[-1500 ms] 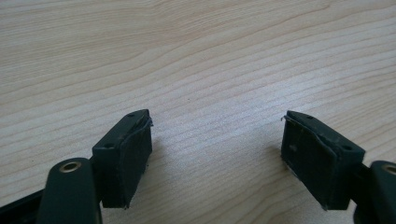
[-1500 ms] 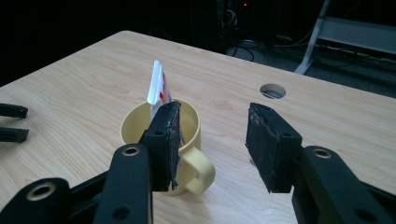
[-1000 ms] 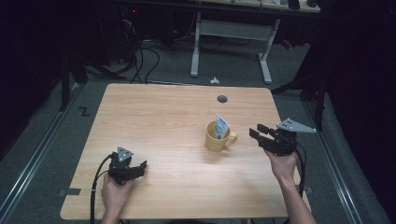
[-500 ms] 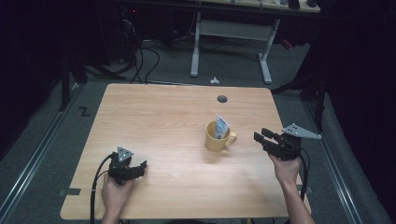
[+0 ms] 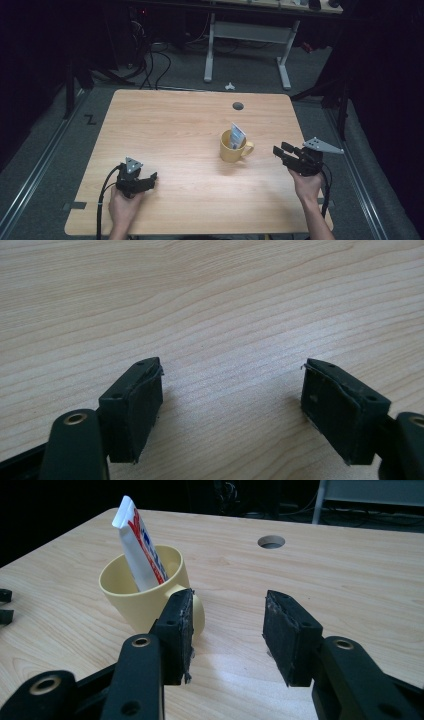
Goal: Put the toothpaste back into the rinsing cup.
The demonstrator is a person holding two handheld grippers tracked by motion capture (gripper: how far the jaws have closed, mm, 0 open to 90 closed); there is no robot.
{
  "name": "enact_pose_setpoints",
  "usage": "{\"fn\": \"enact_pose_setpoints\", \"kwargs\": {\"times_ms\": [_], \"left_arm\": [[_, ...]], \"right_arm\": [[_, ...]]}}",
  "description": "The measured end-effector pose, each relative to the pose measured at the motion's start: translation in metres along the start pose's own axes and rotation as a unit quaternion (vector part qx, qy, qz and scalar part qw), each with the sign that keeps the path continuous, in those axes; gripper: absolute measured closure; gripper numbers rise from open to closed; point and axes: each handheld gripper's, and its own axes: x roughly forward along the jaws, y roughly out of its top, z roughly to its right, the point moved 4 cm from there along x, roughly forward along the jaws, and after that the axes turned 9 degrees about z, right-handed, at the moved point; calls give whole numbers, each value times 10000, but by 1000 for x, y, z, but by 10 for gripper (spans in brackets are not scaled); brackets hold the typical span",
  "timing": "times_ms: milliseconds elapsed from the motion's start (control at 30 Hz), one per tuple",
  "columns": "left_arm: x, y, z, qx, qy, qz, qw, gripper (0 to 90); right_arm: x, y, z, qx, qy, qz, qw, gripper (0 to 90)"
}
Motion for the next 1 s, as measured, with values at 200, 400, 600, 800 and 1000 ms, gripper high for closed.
{"fn": "enact_pose_setpoints", "kwargs": {"times_ms": [200, 400, 600, 800, 1000], "left_arm": [[0, 0, 0, -1, 0, 0, 10000, 247], [0, 0, 0, -2, 1, 1, 10000, 247], [0, 0, 0, -2, 1, 0, 10000, 247], [0, 0, 0, -2, 1, 0, 10000, 247], [0, 0, 0, -2, 2, -1, 10000, 247]], "right_arm": [[0, -8, 1, 72, -13, -51, 10000, 552], [1, -12, 3, 73, -36, -80, 9999, 552], [2, -17, 3, 93, -53, -117, 9999, 553], [3, -23, 4, 95, -74, -163, 9998, 553], [5, -27, 3, 75, -84, -207, 9997, 555]]}}
